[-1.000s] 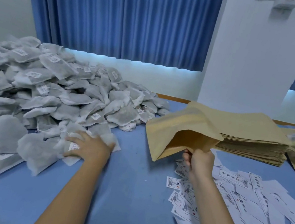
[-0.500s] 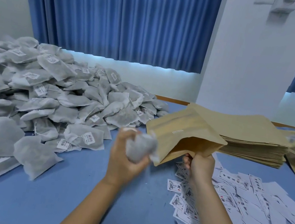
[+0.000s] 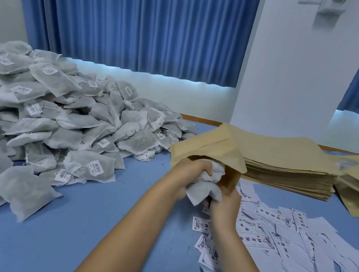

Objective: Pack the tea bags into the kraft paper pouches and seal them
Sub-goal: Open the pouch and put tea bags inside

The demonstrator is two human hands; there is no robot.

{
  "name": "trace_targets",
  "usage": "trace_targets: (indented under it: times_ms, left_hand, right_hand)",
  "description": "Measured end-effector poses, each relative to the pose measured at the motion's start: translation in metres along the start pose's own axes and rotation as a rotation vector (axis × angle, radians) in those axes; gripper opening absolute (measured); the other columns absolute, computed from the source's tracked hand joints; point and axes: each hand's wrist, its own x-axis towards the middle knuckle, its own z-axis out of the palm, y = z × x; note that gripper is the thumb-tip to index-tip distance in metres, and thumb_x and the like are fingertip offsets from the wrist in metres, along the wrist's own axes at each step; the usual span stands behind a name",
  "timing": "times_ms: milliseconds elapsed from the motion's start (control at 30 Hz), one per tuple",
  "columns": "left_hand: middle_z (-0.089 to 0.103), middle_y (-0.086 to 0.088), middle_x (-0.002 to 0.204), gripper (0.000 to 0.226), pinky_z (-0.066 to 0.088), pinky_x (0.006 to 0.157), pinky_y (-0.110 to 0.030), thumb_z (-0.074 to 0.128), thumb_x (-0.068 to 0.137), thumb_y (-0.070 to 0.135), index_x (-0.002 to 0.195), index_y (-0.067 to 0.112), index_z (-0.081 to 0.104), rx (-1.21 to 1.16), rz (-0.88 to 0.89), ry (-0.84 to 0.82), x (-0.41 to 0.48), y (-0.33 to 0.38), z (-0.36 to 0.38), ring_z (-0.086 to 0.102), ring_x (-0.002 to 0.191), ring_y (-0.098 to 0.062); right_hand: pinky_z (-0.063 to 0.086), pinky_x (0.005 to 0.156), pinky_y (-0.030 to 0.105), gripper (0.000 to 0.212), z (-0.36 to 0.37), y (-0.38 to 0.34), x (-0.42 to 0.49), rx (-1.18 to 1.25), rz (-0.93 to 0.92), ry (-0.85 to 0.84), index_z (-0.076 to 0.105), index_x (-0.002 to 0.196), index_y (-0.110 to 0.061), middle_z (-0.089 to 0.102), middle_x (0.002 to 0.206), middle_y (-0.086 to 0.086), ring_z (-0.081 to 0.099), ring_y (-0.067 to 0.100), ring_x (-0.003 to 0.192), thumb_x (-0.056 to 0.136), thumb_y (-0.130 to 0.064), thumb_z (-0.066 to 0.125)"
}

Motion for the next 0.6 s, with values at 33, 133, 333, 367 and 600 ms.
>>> trace_targets:
  times_ms: [33,133,333,367,600]
  left_hand:
    - [0.059,-0.005,0.069,0.013,0.046,0.044,-0.021,0.047,0.083,0.003,0.076,0.005,0.058,-0.123,-0.072,-0.080,0.004,0.007,-0.005,0.055,0.056,-0.015]
    - [0.061,-0.016,0.093,0.018,0.059,0.055,-0.029,0.044,0.093,0.005,0.088,0.000,0.061,-0.513,-0.139,-0.014,0.022,0.014,-0.008,0.060,0.081,-0.025]
    - [0.009,-0.021,0.156,0.072,0.019,0.115,-0.042,0.042,0.099,0.040,0.151,0.006,0.007,0.767,-0.070,0.311,0.045,-0.017,0.002,0.016,0.142,-0.037]
    - [0.017,-0.025,0.153,0.069,0.024,0.112,-0.043,0.040,0.099,0.042,0.150,0.004,0.014,0.929,-0.051,0.276,0.037,-0.014,0.004,0.023,0.139,-0.040]
    - [0.056,-0.012,0.060,0.031,0.031,0.052,-0.028,0.048,0.090,0.026,0.065,0.011,0.060,0.877,0.684,1.023,-0.009,-0.010,-0.051,0.049,0.058,-0.030]
  right_hand:
    - [0.032,0.037,0.017,0.022,0.002,0.000,-0.004,0.016,-0.007,-0.018,0.051,0.076,-0.012,0.048,0.057,0.006,0.043,0.014,0.041,0.091,0.000,0.040]
    - [0.029,0.033,0.017,0.046,0.011,-0.002,-0.015,0.081,-0.039,-0.082,0.061,0.108,-0.014,0.049,0.059,0.008,0.037,0.010,0.032,0.089,0.010,0.027]
    - [0.028,0.032,0.015,0.035,0.026,0.006,-0.034,0.061,0.071,-0.167,0.051,0.092,-0.013,0.051,0.056,0.011,0.039,0.010,0.027,0.092,0.008,0.023]
    - [0.028,0.031,0.013,0.031,0.024,0.004,-0.032,0.071,0.108,-0.144,0.049,0.086,-0.009,0.052,0.056,0.011,0.039,0.009,0.026,0.095,0.005,0.023]
    - [0.026,0.032,0.015,0.031,0.018,-0.003,-0.022,0.185,0.161,-0.084,0.046,0.077,-0.010,0.054,0.056,0.011,0.044,0.010,0.030,0.102,-0.010,0.027]
